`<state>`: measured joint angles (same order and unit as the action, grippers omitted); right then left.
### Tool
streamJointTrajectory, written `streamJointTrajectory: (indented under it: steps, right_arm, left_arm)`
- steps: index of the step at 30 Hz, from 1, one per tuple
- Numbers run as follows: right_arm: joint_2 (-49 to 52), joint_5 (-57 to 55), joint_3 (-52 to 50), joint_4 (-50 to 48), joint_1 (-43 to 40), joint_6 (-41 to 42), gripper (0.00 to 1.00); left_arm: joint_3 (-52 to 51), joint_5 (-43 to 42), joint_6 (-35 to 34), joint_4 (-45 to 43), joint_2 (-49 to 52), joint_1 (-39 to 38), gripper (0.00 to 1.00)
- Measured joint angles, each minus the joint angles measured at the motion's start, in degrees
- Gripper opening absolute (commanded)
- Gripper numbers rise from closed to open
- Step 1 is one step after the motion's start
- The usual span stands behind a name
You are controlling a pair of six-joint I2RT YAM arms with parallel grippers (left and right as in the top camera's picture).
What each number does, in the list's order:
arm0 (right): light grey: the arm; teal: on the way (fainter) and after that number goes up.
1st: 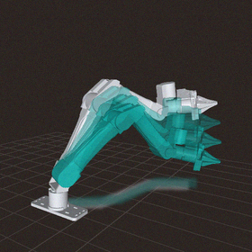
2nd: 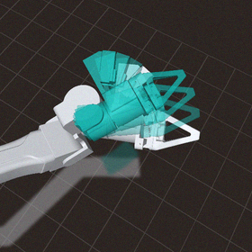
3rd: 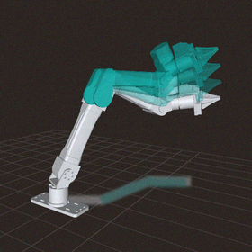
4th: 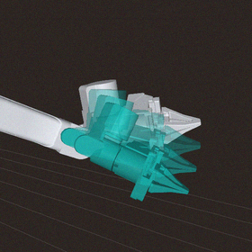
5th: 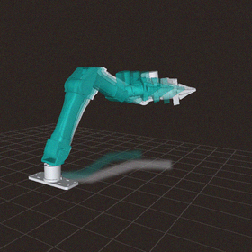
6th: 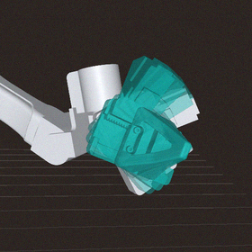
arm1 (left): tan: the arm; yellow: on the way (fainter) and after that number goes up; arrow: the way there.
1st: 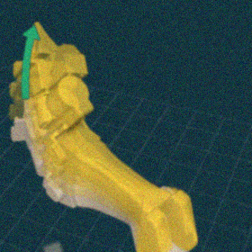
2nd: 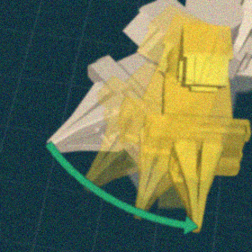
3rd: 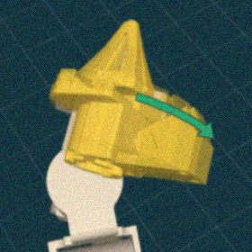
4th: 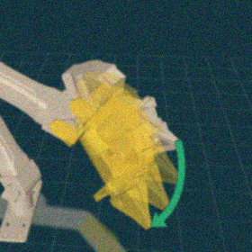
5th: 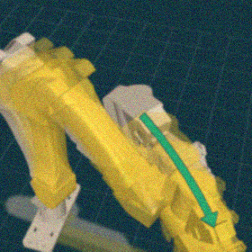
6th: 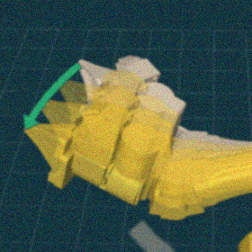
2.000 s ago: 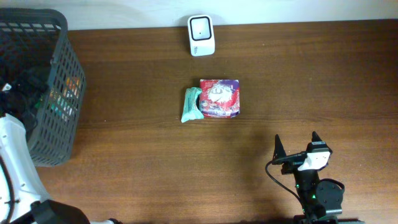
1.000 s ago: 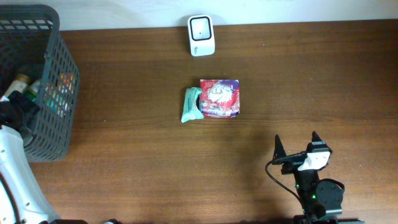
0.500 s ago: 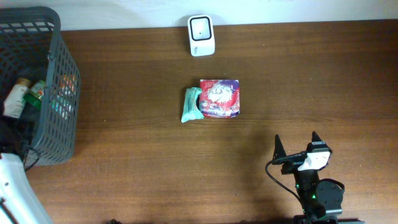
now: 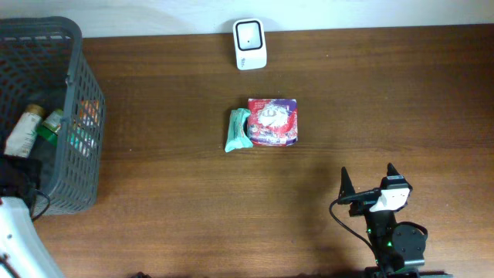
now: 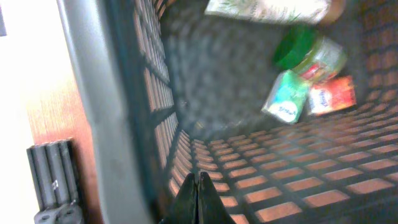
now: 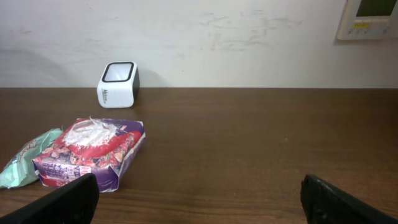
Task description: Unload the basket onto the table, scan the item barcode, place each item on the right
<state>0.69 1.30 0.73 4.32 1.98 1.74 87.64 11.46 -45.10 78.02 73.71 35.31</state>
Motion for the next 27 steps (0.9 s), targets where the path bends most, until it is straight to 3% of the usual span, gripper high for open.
streamJointTrajectory:
  steps: [3,5,7,8,11,17,19,22,24,25,27]
  right_arm:
    - [0.0,0.0,0.0,0.0,0.0,0.0,0.99]
    - [0.0,0.0,0.0,0.0,0.0,0.0,0.99]
    - [0.0,0.0,0.0,0.0,0.0,0.0,0.98]
    - [0.0,0.0,0.0,0.0,0.0,0.0,0.98]
    - [0.0,0.0,0.0,0.0,0.0,0.0,0.99]
    - [0.0,0.0,0.0,0.0,0.0,0.0,0.99]
    - [0.0,0.0,0.0,0.0,0.0,0.0,0.98]
    - [0.0,0.0,0.0,0.0,0.0,0.0,0.99]
    - [0.0,0.0,0.0,0.0,0.0,0.0,0.99]
    - [0.0,0.0,0.0,0.0,0.0,0.0,0.99]
    - [0.0,0.0,0.0,0.0,0.0,0.0,0.98]
  left_arm:
    - [-0.2,0.2,-0.3,-7.0,-3.0,0.0,0.10]
    - [-0.2,-0.1,-0.4,-14.2,-3.9,0.0,0.23]
    - [-0.3,0.0,-0.5,-22.0,-3.8,0.0,0.41]
    - [-0.4,-0.1,-0.4,-24.2,-3.7,0.0,0.43]
    - [-0.4,-0.1,-0.9,-33.8,-3.5,0.1,0.60]
    - [-0.4,-0.1,-0.1,-37.7,2.3,0.1,0.73]
    - [-0.4,0.0,4.2,-41.9,4.5,0.1,0.79]
    - [-0.4,-0.1,14.3,-43.1,9.5,0.1,0.80]
    - [-0.4,-0.5,16.3,-42.8,12.3,0.1,0.82]
    - [-0.4,-1.4,17.1,-42.7,14.1,0.1,0.88]
    - [-0.4,-4.0,18.3,-42.7,17.9,0.1,0.86]
